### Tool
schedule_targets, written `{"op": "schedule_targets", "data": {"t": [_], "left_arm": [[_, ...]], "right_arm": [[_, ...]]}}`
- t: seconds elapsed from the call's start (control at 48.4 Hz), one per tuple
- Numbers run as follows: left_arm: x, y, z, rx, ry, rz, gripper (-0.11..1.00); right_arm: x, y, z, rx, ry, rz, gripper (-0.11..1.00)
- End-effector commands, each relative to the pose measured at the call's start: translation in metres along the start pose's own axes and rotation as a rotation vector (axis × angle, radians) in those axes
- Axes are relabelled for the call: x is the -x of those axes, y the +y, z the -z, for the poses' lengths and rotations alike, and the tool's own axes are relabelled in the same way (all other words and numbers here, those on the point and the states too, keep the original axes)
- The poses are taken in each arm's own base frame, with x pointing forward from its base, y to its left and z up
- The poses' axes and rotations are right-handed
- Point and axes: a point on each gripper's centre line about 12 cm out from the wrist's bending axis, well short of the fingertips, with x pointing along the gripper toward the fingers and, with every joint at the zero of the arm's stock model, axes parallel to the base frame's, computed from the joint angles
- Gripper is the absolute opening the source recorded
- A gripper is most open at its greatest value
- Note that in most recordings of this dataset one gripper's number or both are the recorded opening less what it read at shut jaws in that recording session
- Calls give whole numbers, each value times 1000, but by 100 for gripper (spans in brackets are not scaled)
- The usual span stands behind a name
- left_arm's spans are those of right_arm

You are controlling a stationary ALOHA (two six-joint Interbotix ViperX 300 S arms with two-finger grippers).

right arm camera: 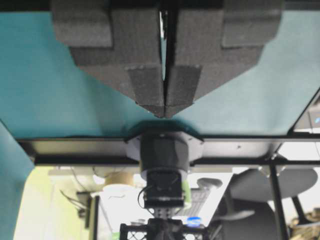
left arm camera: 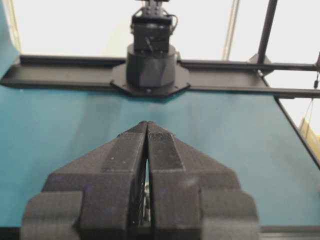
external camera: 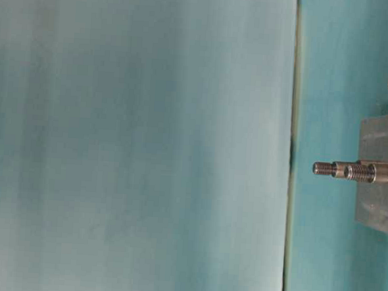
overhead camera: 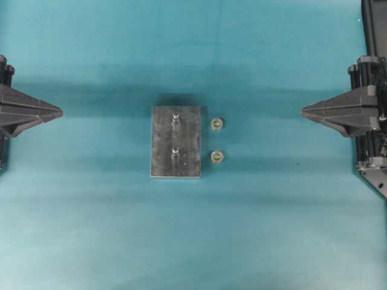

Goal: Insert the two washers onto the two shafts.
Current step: 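Move the right gripper toward the upper metal washer beside the block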

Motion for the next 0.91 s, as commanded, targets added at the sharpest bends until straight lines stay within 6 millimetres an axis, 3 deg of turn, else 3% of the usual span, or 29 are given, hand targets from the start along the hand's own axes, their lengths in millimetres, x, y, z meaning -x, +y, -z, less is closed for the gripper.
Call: {"op": "schedule_targets", "data": {"t": [0.0,0.268,0.434,0.661,0.888], "left_arm": [[-10,2,-10,7,25,-8,0],[-34,2,-2,0,244,-9,0],[-41,3,8,-2,328,-11,0],[-45,3,34,-6,514,-11,0],[-53,3,35,-37,563,-3,0]], "right_arm": [[-3,-2,-7,-17,-12,11,1],[-2,-5,11,-229,309,59,0],[-5,-8,18,-210,493,80,0],[-17,-20,49,-168,733,138,0],[-42,-30,73,-140,869,165,0]]}}
